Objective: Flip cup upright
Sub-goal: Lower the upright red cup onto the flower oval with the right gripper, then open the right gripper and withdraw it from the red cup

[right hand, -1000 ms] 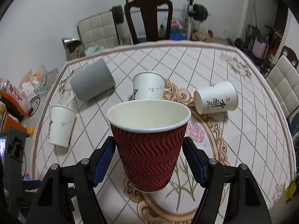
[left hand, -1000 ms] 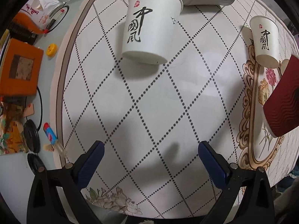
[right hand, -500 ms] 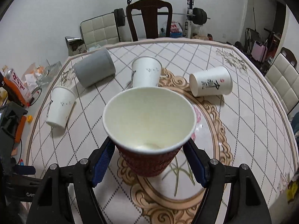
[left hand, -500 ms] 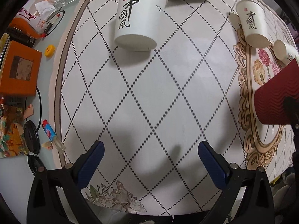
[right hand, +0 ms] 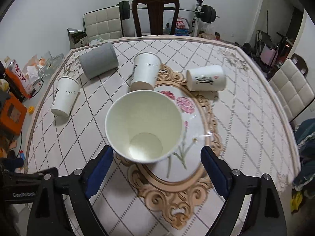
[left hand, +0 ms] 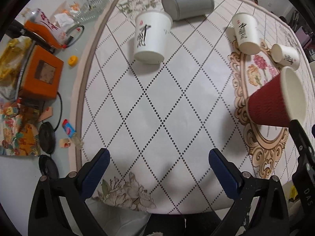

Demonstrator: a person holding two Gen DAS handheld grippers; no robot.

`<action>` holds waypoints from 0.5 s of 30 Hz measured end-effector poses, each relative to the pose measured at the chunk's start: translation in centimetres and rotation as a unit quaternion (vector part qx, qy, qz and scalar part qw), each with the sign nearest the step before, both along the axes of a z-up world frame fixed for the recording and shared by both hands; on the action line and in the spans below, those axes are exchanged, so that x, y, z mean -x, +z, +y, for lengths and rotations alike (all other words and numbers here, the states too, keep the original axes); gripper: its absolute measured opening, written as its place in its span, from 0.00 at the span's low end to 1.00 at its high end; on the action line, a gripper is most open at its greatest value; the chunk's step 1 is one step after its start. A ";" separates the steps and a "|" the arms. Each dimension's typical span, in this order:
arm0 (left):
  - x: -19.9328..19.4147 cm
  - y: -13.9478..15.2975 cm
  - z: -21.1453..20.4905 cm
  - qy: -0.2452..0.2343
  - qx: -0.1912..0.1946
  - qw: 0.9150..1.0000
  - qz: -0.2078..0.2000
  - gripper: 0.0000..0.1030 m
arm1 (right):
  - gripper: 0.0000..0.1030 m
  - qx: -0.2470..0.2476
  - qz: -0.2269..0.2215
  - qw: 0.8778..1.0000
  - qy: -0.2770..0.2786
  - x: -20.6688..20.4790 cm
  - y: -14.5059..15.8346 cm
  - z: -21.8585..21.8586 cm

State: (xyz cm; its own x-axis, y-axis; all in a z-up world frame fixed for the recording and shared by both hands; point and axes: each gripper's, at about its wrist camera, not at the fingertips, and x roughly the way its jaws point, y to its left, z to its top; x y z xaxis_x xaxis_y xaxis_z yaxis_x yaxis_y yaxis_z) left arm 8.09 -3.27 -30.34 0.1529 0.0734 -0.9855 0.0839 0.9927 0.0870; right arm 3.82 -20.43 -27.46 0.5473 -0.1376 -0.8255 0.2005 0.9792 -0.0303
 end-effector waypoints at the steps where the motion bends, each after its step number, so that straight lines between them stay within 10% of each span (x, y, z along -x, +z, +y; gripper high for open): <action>1: 0.2 0.9 0.0 0.000 -0.001 1.000 -0.005 0.99 | 0.95 0.000 -0.001 1.000 -0.001 0.5 0.4 -0.2; 15: 8.4 14.8 0.3 0.009 0.009 0.992 -0.125 0.99 | 1.00 0.010 -0.012 1.000 0.015 10.4 11.5 -2.4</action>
State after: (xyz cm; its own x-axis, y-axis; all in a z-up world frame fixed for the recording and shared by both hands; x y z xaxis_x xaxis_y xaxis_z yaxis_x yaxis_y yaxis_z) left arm -0.33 -2.94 -15.57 0.3915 0.0610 -0.9182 0.0445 0.9954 0.0850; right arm -6.59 -22.87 -15.95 0.5704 -0.1377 -0.8097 0.1726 0.9839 -0.0458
